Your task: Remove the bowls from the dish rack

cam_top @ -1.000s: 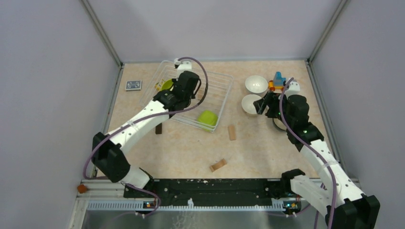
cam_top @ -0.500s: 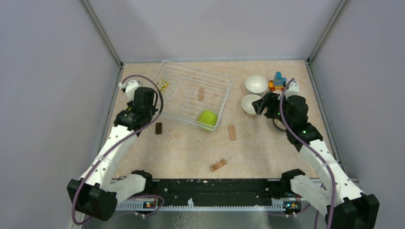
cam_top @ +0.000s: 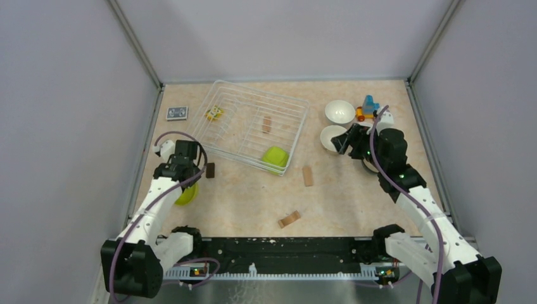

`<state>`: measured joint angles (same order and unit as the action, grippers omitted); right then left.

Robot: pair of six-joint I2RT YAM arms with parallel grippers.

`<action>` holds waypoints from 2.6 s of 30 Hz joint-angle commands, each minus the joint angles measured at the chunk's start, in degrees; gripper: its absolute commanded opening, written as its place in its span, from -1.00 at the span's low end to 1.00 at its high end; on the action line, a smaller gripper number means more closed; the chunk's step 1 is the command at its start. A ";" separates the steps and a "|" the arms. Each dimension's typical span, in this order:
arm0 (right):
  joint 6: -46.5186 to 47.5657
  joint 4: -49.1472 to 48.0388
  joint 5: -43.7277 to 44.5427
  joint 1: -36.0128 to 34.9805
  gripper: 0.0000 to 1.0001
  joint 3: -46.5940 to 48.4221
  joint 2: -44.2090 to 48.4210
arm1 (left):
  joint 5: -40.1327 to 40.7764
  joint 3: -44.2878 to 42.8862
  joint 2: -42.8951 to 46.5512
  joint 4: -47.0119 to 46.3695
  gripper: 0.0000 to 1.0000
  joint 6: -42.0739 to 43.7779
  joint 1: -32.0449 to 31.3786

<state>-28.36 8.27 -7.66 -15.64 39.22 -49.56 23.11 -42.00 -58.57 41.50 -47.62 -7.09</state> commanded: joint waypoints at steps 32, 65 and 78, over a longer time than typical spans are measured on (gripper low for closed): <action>-0.69 0.78 -4.51 -0.53 0.45 4.68 -5.49 | -4.81 -2.45 4.24 -2.64 0.10 4.37 5.35; 18.75 7.10 -3.86 -20.75 0.00 27.56 -29.55 | -66.81 -5.15 0.66 -26.17 0.56 27.52 2.90; 20.10 18.79 -5.87 -24.15 -1.00 45.54 -51.23 | -54.18 -12.22 -6.98 -24.52 0.51 31.38 -6.62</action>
<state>-9.06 22.57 -13.04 -38.98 78.87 -95.35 -35.03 -50.48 -63.79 18.17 -18.72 -12.95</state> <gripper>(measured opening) 0.011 0.756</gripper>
